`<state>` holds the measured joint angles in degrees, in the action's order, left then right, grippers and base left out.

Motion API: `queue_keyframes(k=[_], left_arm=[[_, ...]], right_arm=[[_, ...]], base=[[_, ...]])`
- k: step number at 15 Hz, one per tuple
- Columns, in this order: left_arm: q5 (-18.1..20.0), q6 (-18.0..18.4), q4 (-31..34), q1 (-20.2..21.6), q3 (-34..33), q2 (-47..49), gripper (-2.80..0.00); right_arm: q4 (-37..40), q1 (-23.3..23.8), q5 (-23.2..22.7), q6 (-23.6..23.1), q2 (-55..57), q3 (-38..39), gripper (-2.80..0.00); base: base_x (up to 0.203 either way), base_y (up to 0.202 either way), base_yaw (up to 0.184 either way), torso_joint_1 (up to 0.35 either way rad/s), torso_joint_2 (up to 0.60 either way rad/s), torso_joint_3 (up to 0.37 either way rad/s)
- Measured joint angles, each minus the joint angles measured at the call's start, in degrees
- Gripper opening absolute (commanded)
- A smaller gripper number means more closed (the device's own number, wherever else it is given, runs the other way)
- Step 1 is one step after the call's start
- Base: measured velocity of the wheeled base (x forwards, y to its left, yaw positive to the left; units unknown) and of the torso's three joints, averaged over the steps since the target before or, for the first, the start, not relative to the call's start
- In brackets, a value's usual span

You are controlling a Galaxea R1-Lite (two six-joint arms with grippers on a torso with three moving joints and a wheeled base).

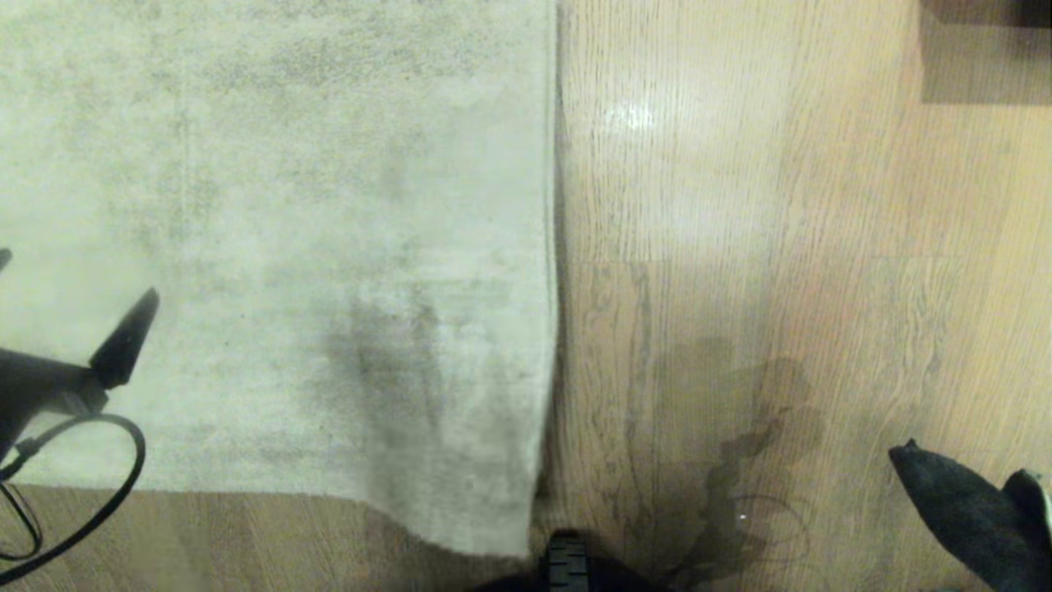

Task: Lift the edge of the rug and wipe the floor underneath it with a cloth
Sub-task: Lay down the carpet

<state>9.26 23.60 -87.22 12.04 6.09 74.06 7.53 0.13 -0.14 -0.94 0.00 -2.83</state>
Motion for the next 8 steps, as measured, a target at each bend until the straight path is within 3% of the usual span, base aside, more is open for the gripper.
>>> queue_keyframes(k=[6,8], left_arm=[[0.0,0.3,0.2,-1.7,-5.7,-2.0,0.0],[0.1,0.3,3.9,-3.6,-6.0,-2.4,0.0]], right_arm=[[0.0,0.0,0.0,0.0,0.0,-0.1,-2.8],[0.0,0.0,0.0,0.0,0.0,0.0,-2.8]], base=[[0.0,0.0,0.0,0.0,0.0,0.0],[0.0,0.0,0.0,0.0,0.0,0.0]])
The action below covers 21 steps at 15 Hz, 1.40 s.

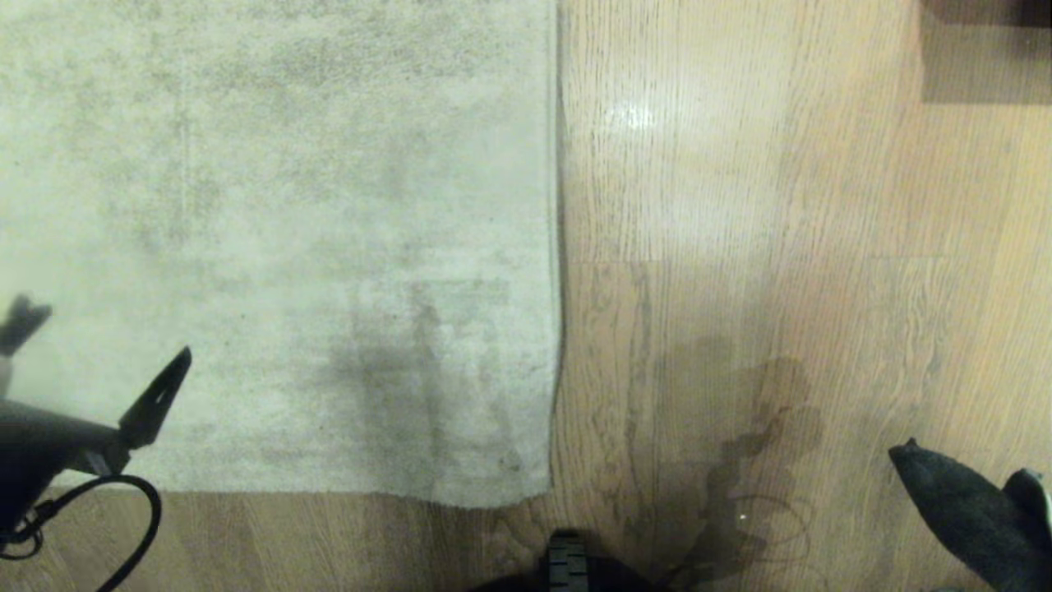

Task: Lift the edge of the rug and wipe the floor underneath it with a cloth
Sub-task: Lay down the carpet, then put down the rag

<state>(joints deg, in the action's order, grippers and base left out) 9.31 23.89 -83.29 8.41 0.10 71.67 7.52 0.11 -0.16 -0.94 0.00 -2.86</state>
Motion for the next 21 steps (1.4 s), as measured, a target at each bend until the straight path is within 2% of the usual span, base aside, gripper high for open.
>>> queue_keyframes(k=[1,2,3,8,15,21], left_arm=[[0.0,-0.1,2.1,-1.6,0.0,-0.1,0.0],[0.0,-0.2,4.6,-3.0,-0.1,-0.2,-0.36],[0.0,-0.3,7.2,-4.1,-0.1,-0.3,-2.8],[0.3,-0.4,21.6,-10.3,-0.1,-0.9,-2.8],[0.0,1.4,41.3,-23.6,5.4,3.6,-2.8],[-0.1,6.0,42.6,-30.6,10.6,18.0,-2.8]], right_arm=[[0.0,0.0,0.0,0.0,0.0,0.0,-2.8],[0.0,0.0,0.0,0.0,0.0,0.0,-2.8],[0.0,0.0,0.0,0.0,0.0,0.0,-2.8],[0.0,0.0,0.0,0.0,0.0,0.0,-2.8],[0.0,0.0,0.0,0.0,0.0,0.0,-2.8],[0.0,0.0,0.0,0.0,0.0,0.0,-2.8]], base=[[0.0,0.0,0.0,0.0,0.0,0.0],[0.0,0.0,0.0,0.0,0.0,0.0],[0.0,0.0,0.0,0.0,0.0,0.0],[0.0,0.0,0.0,0.0,0.0,0.0],[0.0,0.0,0.0,0.0,0.0,0.0],[0.0,0.0,0.0,0.0,0.0,0.0]])
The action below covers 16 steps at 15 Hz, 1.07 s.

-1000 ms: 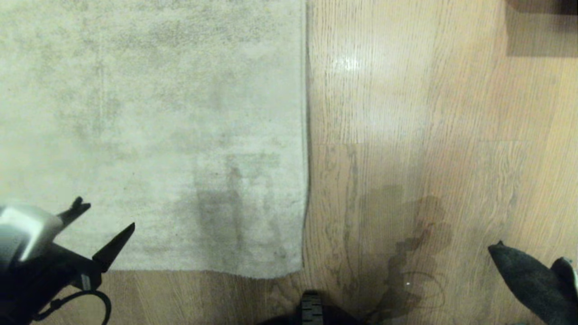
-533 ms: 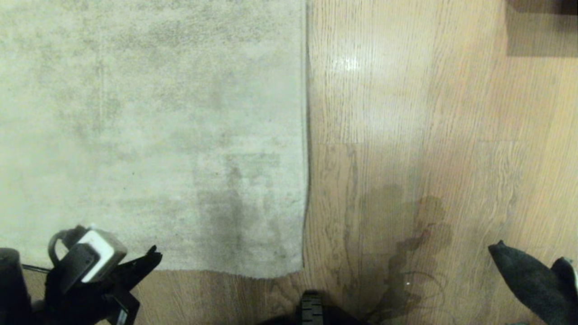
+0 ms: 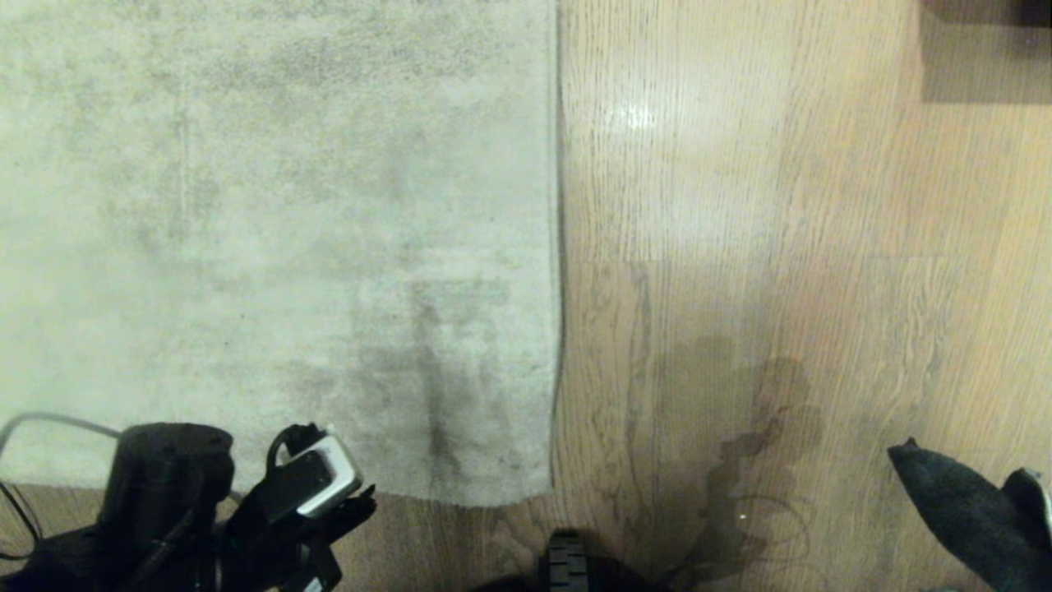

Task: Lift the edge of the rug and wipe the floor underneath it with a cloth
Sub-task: Put down the rag

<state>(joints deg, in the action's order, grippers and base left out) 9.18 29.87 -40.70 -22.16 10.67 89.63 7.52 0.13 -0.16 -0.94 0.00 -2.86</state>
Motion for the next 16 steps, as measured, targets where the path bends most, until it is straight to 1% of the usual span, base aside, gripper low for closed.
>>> queue_keyframes(k=[3,5,7,9,12,14,16], left_arm=[[0.0,2.9,0.0,-3.1,4.8,8.7,-2.8],[0.0,3.5,-0.1,-5.2,7.8,13.8,-2.8],[-0.1,5.2,-0.9,-6.5,10.1,18.6,-2.8],[-0.4,7.4,-3.0,-7.1,11.5,23.0,-2.8],[-2.6,10.2,-6.3,-7.2,13.0,28.3,-2.8],[-4.4,12.6,-7.1,-6.9,15.0,30.8,-2.8],[-4.9,15.0,-7.3,-6.4,17.6,32.5,-2.8]], right_arm=[[0.0,0.0,0.0,0.0,0.0,0.0,-2.8],[0.0,0.0,0.0,0.0,0.0,0.0,-2.8],[0.0,0.0,0.0,0.0,0.0,0.0,-2.8],[0.0,0.0,0.0,0.0,0.0,0.0,-2.8],[0.0,0.0,0.0,0.0,0.0,0.0,-2.8],[0.0,0.0,0.0,0.0,0.0,0.0,-2.8],[0.0,0.0,0.0,0.0,0.0,0.0,-2.8]], base=[[0.0,0.0,0.0,0.0,0.0,0.0],[0.0,0.0,0.0,0.0,0.0,0.0],[0.0,0.0,0.0,0.0,0.0,0.0],[0.0,0.0,0.0,0.0,0.0,0.0],[0.0,0.0,0.0,0.0,0.0,0.0],[0.0,0.0,0.0,0.0,0.0,0.0],[0.0,0.0,0.0,0.0,0.0,0.0]])
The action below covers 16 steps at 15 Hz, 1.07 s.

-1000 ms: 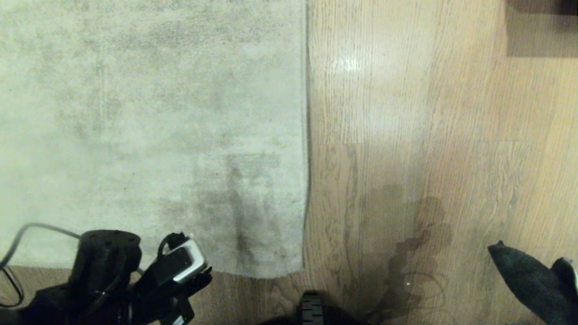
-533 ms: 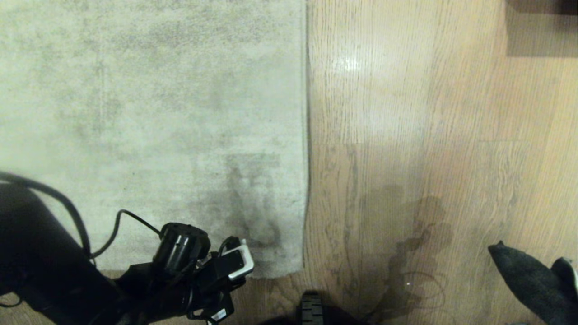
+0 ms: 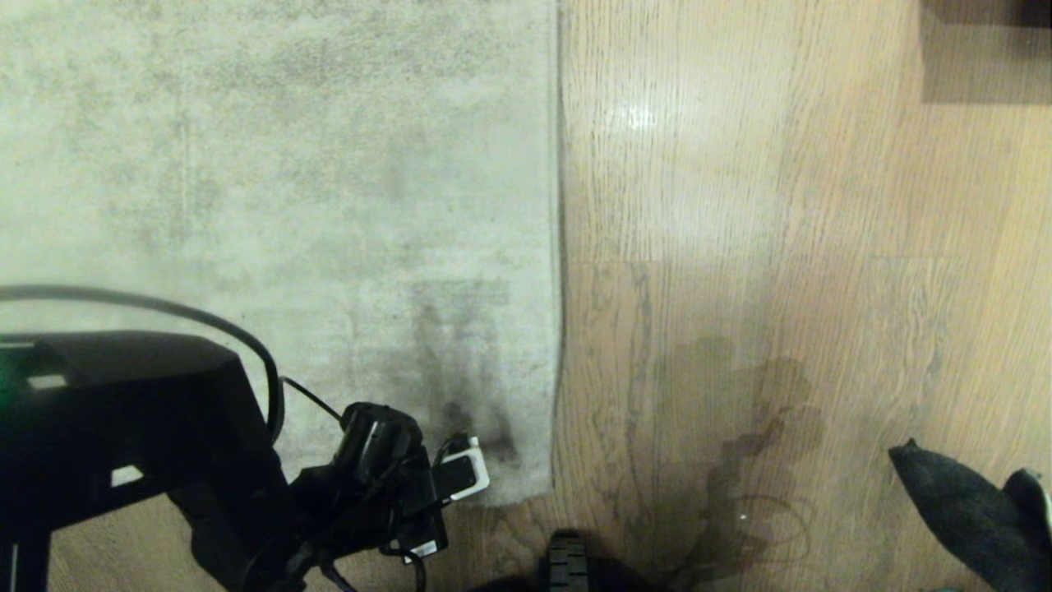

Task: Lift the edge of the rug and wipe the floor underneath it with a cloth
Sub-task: Put down the rag

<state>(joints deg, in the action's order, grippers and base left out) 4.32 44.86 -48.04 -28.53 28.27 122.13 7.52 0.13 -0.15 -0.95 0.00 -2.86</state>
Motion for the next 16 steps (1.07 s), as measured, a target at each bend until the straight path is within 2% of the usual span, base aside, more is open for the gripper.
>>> queue_keyframes(k=[2,5,11,16], left_arm=[[0.0,2.4,-1.1,0.6,2.4,1.6,-2.8],[0.0,4.8,-6.4,1.2,3.7,4.3,-2.8],[0.5,5.1,-12.5,1.0,4.1,8.1,-2.8],[2.2,4.9,-12.6,0.7,2.8,6.2,-2.8]], right_arm=[[0.0,0.0,0.0,0.0,0.0,0.0,-2.8],[0.0,0.0,0.0,0.0,0.0,0.0,-2.8],[0.0,0.0,0.0,0.0,0.0,0.0,-2.8],[0.0,0.0,0.0,0.0,0.0,0.0,-2.8]], base=[[0.0,0.0,0.0,0.0,0.0,0.0],[0.0,0.0,0.0,0.0,0.0,0.0],[0.0,0.0,0.0,0.0,0.0,0.0],[0.0,0.0,0.0,0.0,0.0,0.0]])
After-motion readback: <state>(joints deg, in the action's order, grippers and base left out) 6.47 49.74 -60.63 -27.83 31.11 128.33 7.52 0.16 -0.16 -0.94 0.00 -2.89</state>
